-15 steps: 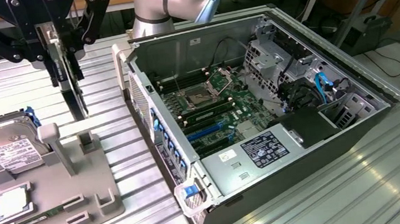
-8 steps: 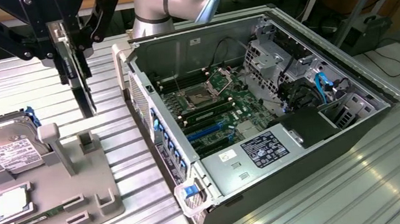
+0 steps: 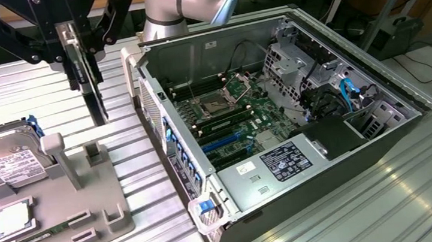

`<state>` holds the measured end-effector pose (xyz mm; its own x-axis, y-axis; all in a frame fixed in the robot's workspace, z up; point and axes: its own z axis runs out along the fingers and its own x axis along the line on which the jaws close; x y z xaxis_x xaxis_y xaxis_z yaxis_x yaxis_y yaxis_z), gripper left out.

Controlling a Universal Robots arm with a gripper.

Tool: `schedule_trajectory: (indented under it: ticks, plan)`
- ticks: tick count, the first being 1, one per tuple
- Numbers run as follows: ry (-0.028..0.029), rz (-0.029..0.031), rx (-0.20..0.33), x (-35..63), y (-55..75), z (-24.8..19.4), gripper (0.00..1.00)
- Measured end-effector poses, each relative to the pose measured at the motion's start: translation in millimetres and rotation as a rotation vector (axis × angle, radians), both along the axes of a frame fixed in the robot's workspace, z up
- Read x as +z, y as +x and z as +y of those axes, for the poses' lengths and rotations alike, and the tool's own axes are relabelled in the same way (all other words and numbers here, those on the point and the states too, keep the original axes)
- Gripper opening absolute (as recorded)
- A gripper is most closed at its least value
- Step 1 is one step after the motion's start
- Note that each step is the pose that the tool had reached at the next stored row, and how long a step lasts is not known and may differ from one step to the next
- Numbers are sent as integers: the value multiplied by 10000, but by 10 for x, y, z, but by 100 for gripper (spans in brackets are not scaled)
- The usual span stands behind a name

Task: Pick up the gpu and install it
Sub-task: 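Pick up the gpu and move the gpu toward the slot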

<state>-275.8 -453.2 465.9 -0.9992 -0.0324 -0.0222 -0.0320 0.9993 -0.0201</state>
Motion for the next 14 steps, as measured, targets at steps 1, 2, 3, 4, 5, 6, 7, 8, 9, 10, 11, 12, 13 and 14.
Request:
schedule_trajectory:
  ticks: [1,2,3,4,5,6,7,8,9,10,11,12,13,14]
  plan:
    - [0,0,1,0,5,0,28]
    - [0,0,1,0,10,0,28]
    - [0,0,1,0,18,0,28]
    - [0,0,1,0,21,0,28]
    - [-1,0,1,0,26,0,28]
    - [0,0,1,0,34,0,28]
    - [0,0,1,0,42,0,28]
    - [0,0,1,0,50,0,28]
    - [0,0,0,0,56,0,28]
    - [0,0,1,0,62,0,28]
    - [0,0,0,0,67,0,28]
    - [0,0,1,0,72,0,28]
    - [-1,1,1,0,78,0,28]
    - [0,0,1,0,83,0,28]
